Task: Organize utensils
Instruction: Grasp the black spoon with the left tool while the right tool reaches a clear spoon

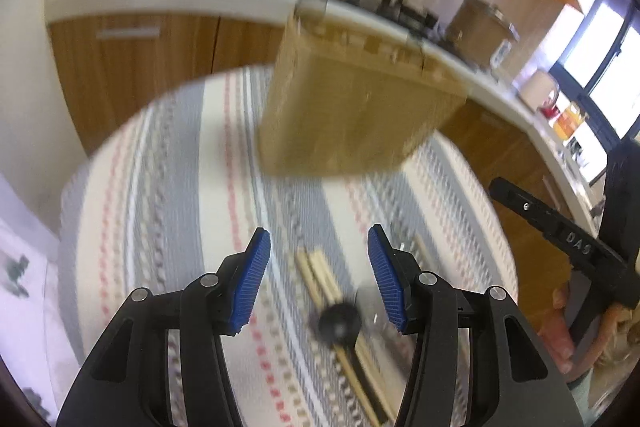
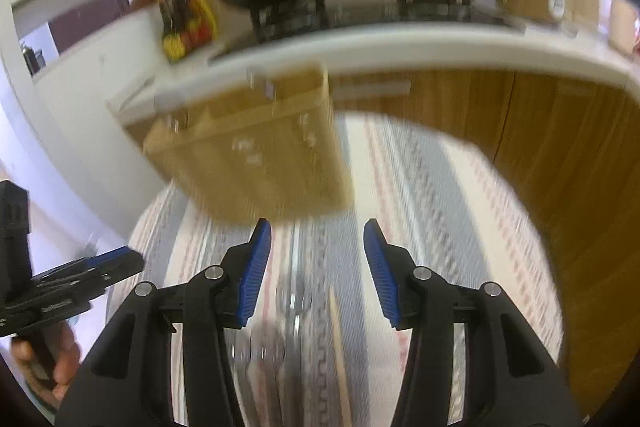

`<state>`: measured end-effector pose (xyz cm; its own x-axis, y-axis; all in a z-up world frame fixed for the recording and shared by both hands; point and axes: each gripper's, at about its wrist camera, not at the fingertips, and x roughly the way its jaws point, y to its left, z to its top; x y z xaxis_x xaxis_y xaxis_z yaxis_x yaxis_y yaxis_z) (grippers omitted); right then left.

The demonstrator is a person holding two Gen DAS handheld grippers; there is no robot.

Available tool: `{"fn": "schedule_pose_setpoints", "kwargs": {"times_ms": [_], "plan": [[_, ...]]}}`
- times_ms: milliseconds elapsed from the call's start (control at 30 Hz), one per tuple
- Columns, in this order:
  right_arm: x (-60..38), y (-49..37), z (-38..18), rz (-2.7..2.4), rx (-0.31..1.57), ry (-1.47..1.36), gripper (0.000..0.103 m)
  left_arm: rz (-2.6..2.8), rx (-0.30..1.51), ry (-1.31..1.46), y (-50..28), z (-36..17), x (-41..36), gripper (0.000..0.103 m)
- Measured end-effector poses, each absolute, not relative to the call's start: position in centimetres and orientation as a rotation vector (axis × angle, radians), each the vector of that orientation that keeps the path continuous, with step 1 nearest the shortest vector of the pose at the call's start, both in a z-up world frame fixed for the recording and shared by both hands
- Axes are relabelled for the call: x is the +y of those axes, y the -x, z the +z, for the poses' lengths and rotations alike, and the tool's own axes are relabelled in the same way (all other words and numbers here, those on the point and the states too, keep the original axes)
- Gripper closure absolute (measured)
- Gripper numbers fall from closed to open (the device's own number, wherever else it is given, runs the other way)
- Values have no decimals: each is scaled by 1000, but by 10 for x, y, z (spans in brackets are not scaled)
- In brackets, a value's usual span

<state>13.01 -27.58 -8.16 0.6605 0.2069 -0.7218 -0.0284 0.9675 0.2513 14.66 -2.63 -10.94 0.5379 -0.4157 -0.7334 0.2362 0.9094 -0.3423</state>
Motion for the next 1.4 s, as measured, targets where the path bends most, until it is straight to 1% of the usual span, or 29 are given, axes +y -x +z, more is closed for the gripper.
{"fn": "schedule_pose_setpoints", "kwargs": {"times_ms": [133, 167, 267, 333, 400, 467, 500, 667, 800, 867, 967, 1067, 1267, 1333, 1400], "plan": [[-276, -120, -99, 135, 915, -220, 58, -407, 1043, 117, -134, -145, -45, 54], [-276, -119, -102, 132, 925, -217, 58, -410, 1058, 97, -133, -149, -51, 55], [-275, -115, -107, 151, 950, -230, 58, -385, 1070, 19, -124, -162, -68, 56], [-274, -114, -109, 153, 964, -230, 58, -354, 1066, -35, -121, -168, -78, 58], [-272, -112, -111, 148, 978, -222, 58, -340, 1066, -51, -120, -170, -81, 64], [-274, -115, -110, 152, 986, -227, 58, -322, 1077, -58, -122, -172, -80, 75], [-274, -114, -111, 159, 990, -235, 58, -314, 1070, -59, -122, -172, -79, 78], [-270, -117, -115, 161, 1012, -236, 58, -340, 1069, -14, -123, -171, -74, 84], [-260, -129, -123, 162, 1057, -221, 58, -357, 1067, 50, -121, -165, -60, 91], [-258, -137, -128, 169, 1090, -234, 58, -348, 1069, 73, -126, -165, -49, 92], [-254, -155, -138, 188, 1147, -275, 59, -345, 1088, 114, -131, -167, -32, 93], [-249, -169, -144, 198, 1180, -299, 64, -378, 1117, 185, -136, -172, -15, 93], [-237, -188, -155, 177, 1226, -260, 64, -426, 1140, 272, -143, -176, 6, 92], [-235, -190, -157, 172, 1229, -256, 64, -422, 1138, 271, -144, -174, 11, 87], [-232, -192, -157, 167, 1222, -235, 64, -417, 1131, 271, -147, -173, 16, 78]]}}
